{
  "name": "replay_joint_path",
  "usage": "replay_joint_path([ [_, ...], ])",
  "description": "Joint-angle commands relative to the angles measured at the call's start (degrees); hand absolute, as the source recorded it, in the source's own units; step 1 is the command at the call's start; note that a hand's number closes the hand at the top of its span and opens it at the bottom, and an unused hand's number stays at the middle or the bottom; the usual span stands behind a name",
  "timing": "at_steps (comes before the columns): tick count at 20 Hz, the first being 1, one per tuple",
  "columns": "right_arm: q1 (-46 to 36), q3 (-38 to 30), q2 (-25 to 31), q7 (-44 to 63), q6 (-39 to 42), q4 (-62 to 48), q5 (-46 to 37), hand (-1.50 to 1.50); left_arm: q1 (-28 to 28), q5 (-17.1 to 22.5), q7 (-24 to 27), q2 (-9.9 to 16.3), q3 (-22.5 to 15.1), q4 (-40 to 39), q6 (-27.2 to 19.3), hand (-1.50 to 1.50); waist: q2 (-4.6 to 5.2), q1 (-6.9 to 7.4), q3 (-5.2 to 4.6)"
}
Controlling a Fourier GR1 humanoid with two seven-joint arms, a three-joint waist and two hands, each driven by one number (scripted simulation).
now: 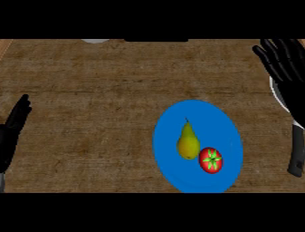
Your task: Pick the tomato from the plate and place it in the pan
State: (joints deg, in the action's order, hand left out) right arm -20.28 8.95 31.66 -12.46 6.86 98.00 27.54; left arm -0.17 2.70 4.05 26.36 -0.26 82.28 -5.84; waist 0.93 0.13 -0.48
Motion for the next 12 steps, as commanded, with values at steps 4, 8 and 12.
replay_joint_path([
  [4, 12.6, -0.3, -5.8, 7.3, -14.2, -1.2, -1.4, 1.5, 3.7, 7.7, -5.3, -11.2, 1.2, -2.1, -3.8, 0.0, -1.07, -2.21, 0.33],
  [8, 21.8, 1.7, -3.7, 7.9, -26.4, -4.2, -15.2, 1.5, 5.5, 12.3, -7.4, -17.3, 1.1, -2.9, -4.8, 0.0, -1.59, -5.57, -0.15],
  [12, 29.2, 7.7, -9.0, 2.8, -39.5, 2.4, -27.8, -1.5, 6.4, 12.4, -7.7, -18.4, 1.5, -1.9, -6.5, 0.0, -2.34, -5.78, 0.05],
])
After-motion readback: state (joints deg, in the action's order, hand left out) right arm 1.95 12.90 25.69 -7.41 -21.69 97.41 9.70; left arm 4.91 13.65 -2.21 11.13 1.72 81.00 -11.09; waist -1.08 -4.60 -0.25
